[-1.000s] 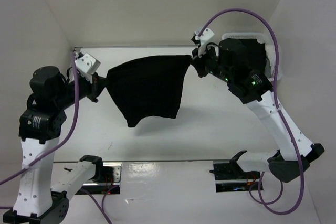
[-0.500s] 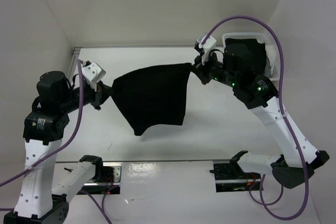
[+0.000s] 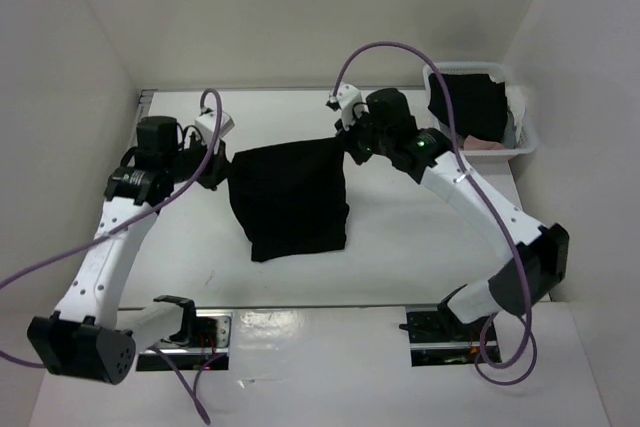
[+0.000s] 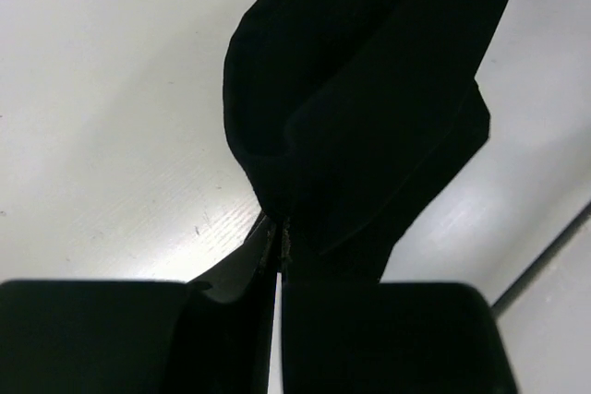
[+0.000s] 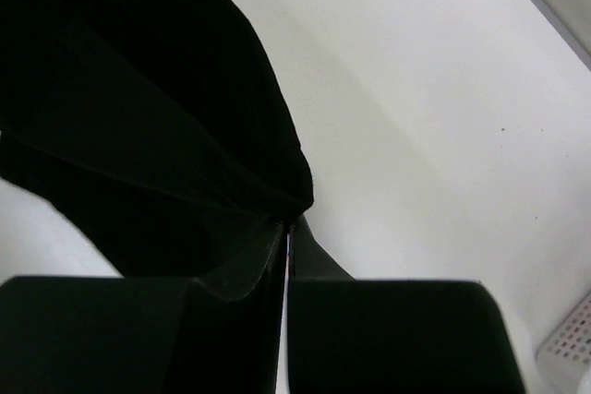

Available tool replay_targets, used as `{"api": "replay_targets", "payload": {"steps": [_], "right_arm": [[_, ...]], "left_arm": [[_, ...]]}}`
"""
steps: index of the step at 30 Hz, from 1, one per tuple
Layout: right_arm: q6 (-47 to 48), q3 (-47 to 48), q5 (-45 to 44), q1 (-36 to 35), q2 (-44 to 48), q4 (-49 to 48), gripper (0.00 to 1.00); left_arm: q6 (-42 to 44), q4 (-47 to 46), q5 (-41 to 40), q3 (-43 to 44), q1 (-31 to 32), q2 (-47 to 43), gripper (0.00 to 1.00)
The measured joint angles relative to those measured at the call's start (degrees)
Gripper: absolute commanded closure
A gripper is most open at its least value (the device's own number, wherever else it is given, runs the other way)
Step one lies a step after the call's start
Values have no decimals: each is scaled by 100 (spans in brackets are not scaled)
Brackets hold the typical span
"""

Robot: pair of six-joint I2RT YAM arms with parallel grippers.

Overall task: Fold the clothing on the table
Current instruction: Flatten the skirt out

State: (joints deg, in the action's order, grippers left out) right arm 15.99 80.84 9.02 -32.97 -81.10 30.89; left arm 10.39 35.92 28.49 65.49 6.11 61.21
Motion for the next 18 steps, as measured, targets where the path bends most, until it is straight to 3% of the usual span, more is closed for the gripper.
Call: {"api": "replay_targets", "payload": {"steps": [10,18], "right_arm": [[153,81,-444,297,-1604,-942,100],[24,898,-525,960,-2846,-1292,100]], "left_arm": [[-57,-1110,-256,289,-474,1963,100],[-385,-1502,-293,1158,-813,3429,100]]}}
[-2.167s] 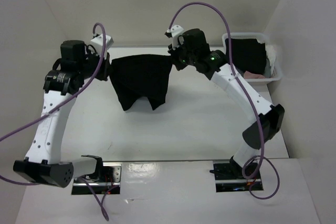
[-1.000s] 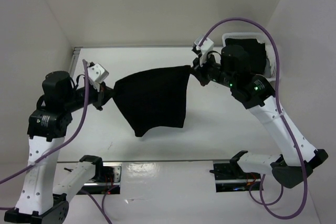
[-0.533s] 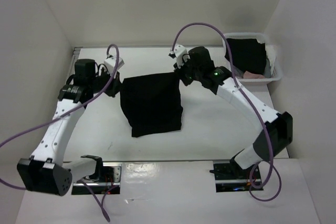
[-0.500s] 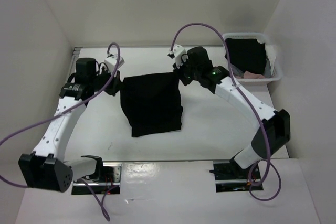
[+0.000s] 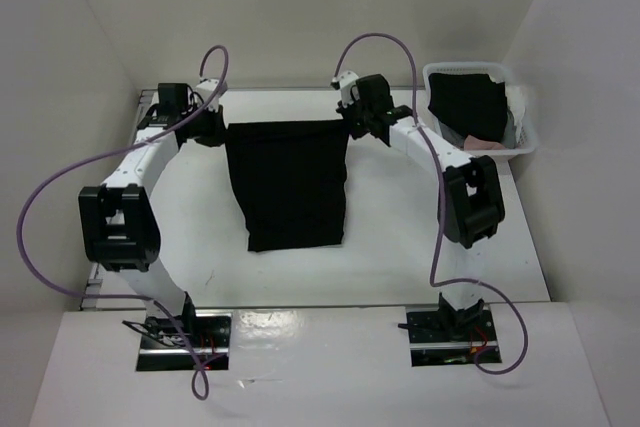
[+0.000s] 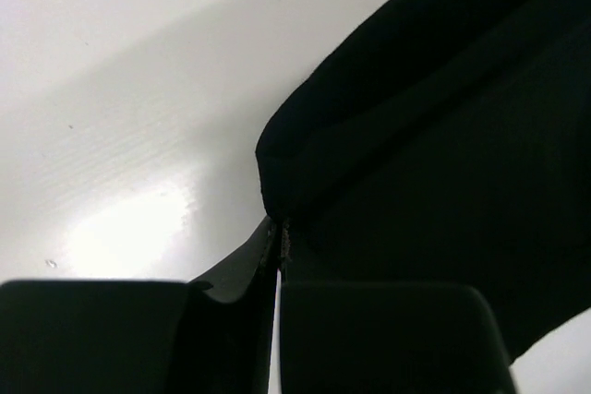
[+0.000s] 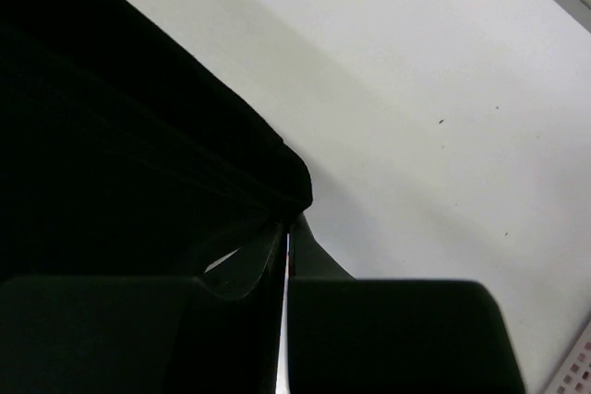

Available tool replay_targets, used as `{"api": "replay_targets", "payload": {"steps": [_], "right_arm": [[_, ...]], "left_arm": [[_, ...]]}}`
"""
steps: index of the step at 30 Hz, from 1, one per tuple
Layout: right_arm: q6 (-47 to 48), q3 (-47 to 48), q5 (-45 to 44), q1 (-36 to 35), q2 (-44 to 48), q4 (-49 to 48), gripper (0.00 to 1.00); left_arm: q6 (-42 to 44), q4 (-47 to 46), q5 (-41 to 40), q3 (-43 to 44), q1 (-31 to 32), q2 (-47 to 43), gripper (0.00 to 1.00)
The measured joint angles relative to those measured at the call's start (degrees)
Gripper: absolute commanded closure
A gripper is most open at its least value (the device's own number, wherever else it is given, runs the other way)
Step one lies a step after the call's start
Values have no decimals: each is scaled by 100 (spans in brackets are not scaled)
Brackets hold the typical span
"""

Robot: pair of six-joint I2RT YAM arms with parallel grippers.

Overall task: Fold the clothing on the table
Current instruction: Flatten the skirt out, then fold the skirt

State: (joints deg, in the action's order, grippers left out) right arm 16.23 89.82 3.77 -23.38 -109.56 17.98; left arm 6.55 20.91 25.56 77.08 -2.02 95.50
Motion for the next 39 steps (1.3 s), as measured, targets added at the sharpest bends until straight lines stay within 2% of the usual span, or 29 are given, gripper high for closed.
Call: {"api": "replay_targets", "payload": {"steps": [4,6,7,8,10,12,13,16,20,24,28,31,34,36,39], "right_arm": [[-101,588,9,129,-538,-55,97],[-157,907,7,168,-817,-37,84],[-199,1060,-15,181,-953,-33,77],[-234,1200,-42,197,-1088,-4,74],[-280,1602,-111,234,-1429,50,63],[-343,2011,-199,264,-1792,151,56],[-376,2227,-240,278,-1976,184,46],[-514,2938,-310,328,-2538,446,36],[-643,3578,-428,407,-2942,793,33],[-728,3707,-437,459,-2879,1040,33],[-542,2872,-407,422,-2164,1117,33],[-116,1119,-859,79,-826,857,32],[317,-457,-1377,-723,573,614,32],[470,-981,-1471,-1294,1226,544,32],[531,-1300,-1556,-1497,1799,463,32]], "left_arm": [[-92,-15,-26,579,-70,699,89],[-96,4,-26,782,-76,960,70],[-105,13,-42,898,-79,1080,65],[-103,13,-66,1016,-85,1215,57],[-107,33,-96,1244,-107,1449,48],[-170,92,-122,1554,-122,1742,40],[-199,116,-133,1692,-122,1869,38],[-249,190,-151,2059,-127,2194,36],[-260,271,-144,2308,-129,2369,36],[-247,435,-85,2315,-114,2295,34],[-181,835,-31,2061,-44,1832,34],[-149,1174,81,1633,-11,1121,34],[-61,1567,149,1349,-22,420,34],[-35,1827,107,1248,-20,61,34],[52,2131,0,1023,-2,-286,34]]}}
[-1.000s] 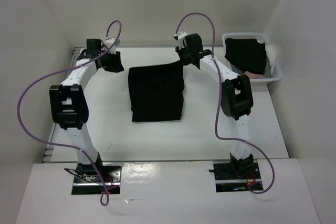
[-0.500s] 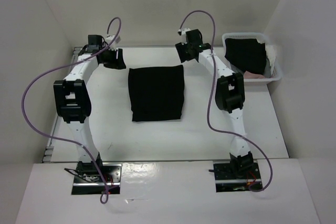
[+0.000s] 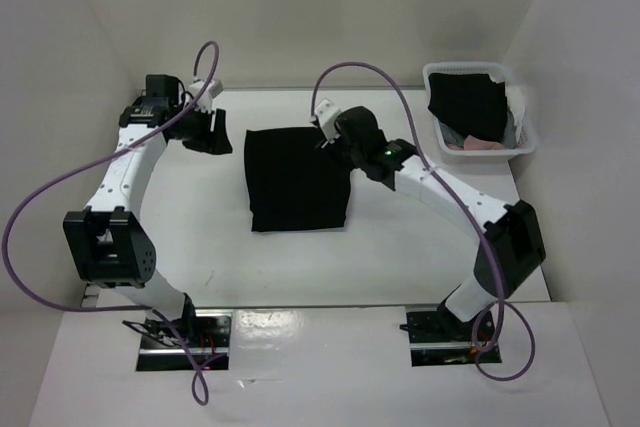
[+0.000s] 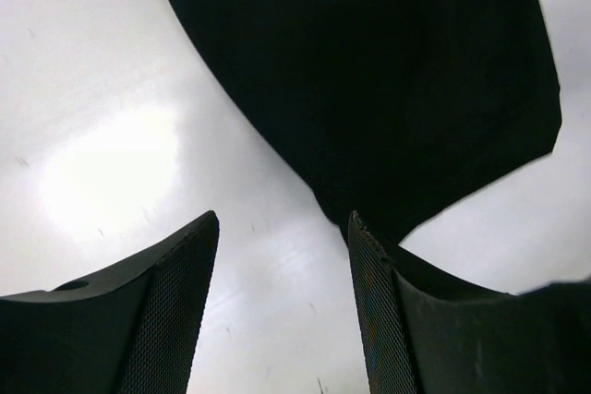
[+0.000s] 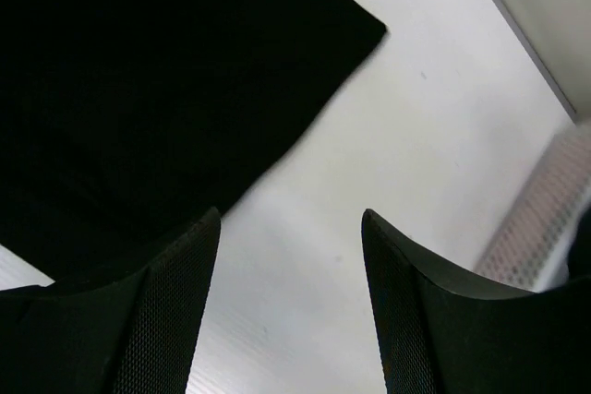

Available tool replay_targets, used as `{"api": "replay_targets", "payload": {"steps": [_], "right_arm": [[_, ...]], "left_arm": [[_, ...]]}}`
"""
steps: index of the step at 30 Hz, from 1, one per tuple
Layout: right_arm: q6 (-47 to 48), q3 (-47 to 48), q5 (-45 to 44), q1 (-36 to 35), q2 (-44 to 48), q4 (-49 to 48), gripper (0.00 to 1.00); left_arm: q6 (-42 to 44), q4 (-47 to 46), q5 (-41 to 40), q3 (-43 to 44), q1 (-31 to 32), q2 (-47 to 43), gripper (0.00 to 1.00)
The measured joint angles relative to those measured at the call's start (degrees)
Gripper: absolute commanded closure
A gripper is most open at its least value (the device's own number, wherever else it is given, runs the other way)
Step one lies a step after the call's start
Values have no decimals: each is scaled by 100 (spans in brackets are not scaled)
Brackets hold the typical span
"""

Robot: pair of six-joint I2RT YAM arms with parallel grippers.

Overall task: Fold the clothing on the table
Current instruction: Fold the skirt

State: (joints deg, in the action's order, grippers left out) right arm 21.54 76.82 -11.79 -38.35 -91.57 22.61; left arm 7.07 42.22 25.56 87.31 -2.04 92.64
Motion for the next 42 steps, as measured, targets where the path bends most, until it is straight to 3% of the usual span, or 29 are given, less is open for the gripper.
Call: {"api": "replay_targets", "payload": {"steps": [5,11,18,24,32,36,42], "right_arm": [[-48,-699,-297,328,699,-101,32],[74,-1655,-544,284,1252,-332,32],[-9,-1768,-485,260,1279,-341,32],[-614,-1482,1137,949,831,-205,32],[-1373,-455,3307,1744,-1182,199,32],[-1508,-426,3893,1775,-1746,487,31],[-1517,-407,4264,1777,-1812,776,31]], "left_arm": [[28,455,-92,-542,11,-20,34],[28,741,-101,-1145,11,739,34],[66,870,299,-1467,11,1113,34],[299,800,984,-1690,11,1421,34],[374,531,1495,-2015,22,1604,36],[374,411,1624,-2175,22,1591,36],[343,122,1814,-2194,24,1405,37]]}}
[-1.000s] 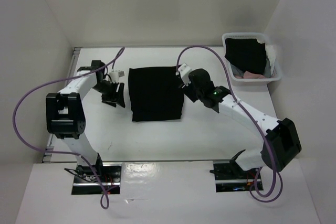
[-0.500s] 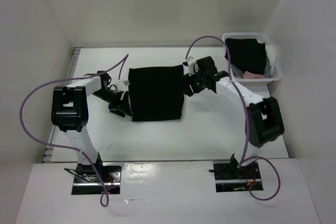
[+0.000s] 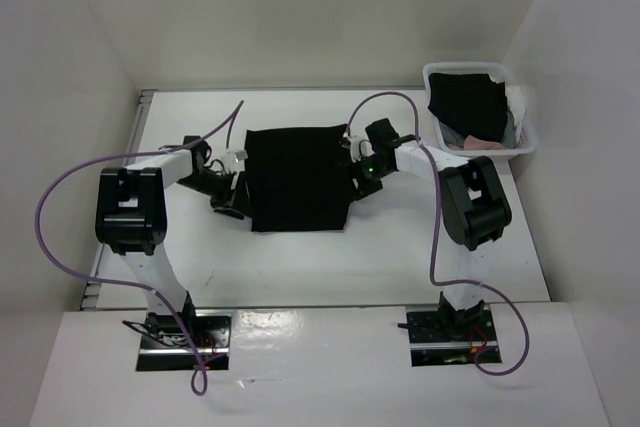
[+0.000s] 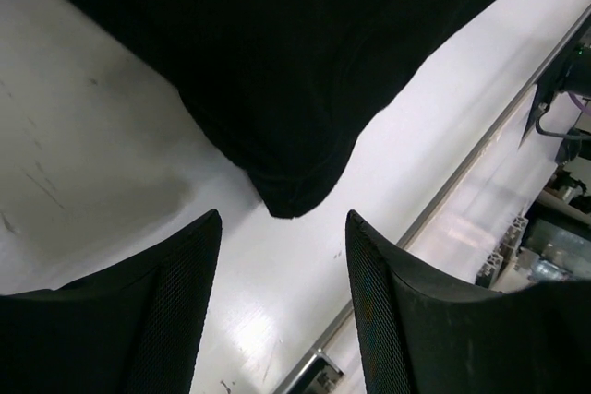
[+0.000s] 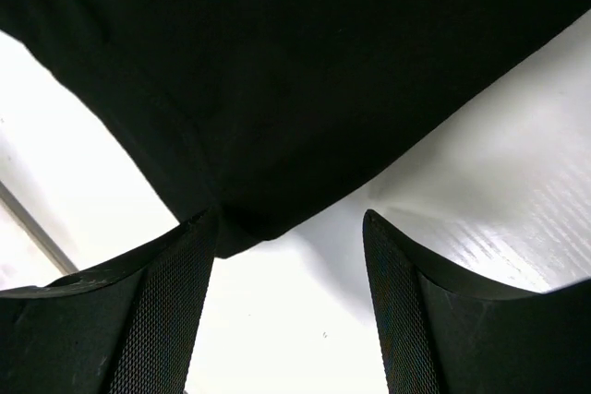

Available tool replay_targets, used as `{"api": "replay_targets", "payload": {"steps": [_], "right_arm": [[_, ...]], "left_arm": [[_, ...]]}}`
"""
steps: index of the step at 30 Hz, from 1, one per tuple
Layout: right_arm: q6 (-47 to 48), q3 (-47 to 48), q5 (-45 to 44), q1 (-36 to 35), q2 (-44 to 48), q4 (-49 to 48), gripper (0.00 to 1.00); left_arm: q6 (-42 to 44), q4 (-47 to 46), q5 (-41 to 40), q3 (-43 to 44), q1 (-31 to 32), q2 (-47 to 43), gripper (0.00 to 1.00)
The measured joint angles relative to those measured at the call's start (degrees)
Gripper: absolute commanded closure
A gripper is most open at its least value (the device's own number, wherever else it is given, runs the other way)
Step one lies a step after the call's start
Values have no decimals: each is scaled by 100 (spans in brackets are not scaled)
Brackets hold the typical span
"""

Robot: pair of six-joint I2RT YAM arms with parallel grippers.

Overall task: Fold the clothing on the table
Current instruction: Fold the skirt

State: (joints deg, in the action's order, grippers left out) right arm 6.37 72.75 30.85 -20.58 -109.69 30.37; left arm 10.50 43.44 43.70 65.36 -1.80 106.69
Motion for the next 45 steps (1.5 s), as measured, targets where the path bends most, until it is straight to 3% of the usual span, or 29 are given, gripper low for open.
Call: {"api": "replay_targets", "payload": {"steps": [16,24,45], "right_arm": [[538,28,627,-33,184,796,30],[710,118,710,-374,116,892,30],[780,118,420,-431,35,911,30]], "left_arm": [[-57,-557,90,-13,341,48,37],[-186,-647,48,-13,361,238,37],[-184,-640,24,-15,361,243,38]]}}
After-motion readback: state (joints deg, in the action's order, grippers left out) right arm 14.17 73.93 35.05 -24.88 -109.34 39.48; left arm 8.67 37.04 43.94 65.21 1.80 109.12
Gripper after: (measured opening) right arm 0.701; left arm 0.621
